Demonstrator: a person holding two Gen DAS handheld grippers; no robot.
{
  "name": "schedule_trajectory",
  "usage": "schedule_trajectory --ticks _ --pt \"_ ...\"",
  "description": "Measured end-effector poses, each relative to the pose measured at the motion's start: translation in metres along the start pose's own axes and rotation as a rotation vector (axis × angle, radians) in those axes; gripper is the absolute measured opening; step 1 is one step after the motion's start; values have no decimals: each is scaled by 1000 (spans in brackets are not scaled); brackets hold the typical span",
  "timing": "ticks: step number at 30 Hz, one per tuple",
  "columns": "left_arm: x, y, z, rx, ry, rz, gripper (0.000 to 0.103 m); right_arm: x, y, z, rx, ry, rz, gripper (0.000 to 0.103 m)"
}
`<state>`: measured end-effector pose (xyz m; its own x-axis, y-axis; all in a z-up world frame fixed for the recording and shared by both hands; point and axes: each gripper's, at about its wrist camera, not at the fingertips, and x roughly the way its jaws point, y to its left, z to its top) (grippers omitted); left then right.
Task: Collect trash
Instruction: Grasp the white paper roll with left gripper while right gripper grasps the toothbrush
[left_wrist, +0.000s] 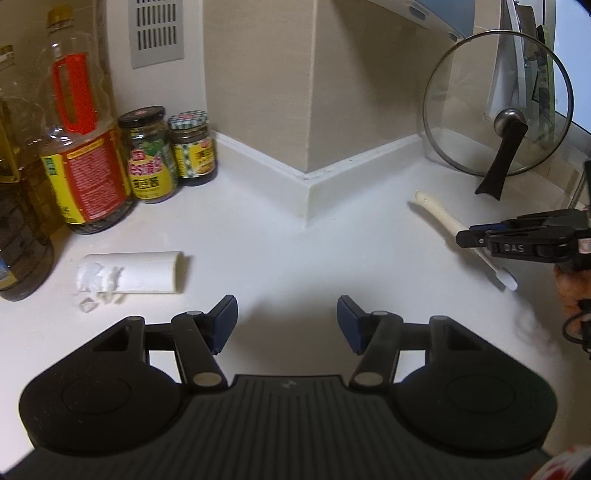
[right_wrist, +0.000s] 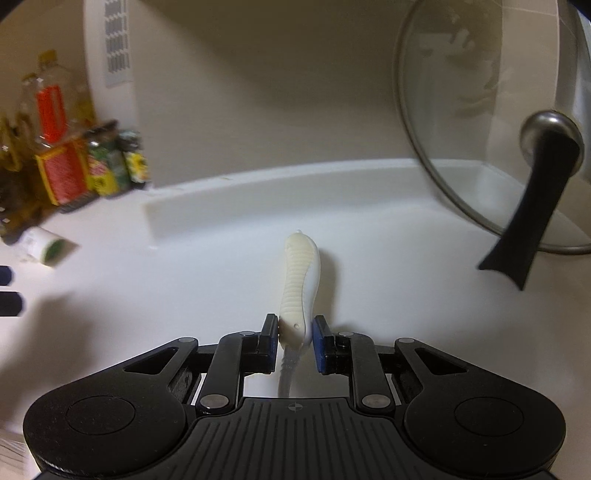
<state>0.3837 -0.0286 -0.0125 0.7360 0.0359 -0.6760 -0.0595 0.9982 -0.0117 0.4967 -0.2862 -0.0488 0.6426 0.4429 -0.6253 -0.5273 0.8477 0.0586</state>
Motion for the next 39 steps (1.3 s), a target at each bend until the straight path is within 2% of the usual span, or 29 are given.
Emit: schedule_trajectory --ticks 6,8,13,15,18,23,30,34,36,38,39 --pt "-10 31 -7 36 -5 63 59 -12 43 -4 -5 0 73 20" --pt "-11 43 -8 88 -5 90 63 -13 57 -6 -22 9 95 20" --pt "1 74 -5 280 -3 135 64 -13 88 -9 -65 27 136 20" --pt "10 85 -4 394 0 108 67 -12 96 -10 -75 33 145 20" --pt "24 99 1 550 13 26 71 -8 105 -9 -83 40 149 20" --pt "50 120 17 659 78 -85 72 -3 111 -9 -73 44 147 20" --pt "83 131 29 712 143 -186 72 -1 111 -11 -50 43 137 20" --pt "93 136 39 674 206 -236 71 1 110 -9 -45 39 135 20" --pt "100 141 46 621 261 -235 67 0 109 -10 -45 35 136 20" --pt "101 142 51 570 312 -208 54 0 109 -10 -40 30 140 20" --pt "99 140 51 551 329 -196 54 -1 109 -10 -38 27 140 20"
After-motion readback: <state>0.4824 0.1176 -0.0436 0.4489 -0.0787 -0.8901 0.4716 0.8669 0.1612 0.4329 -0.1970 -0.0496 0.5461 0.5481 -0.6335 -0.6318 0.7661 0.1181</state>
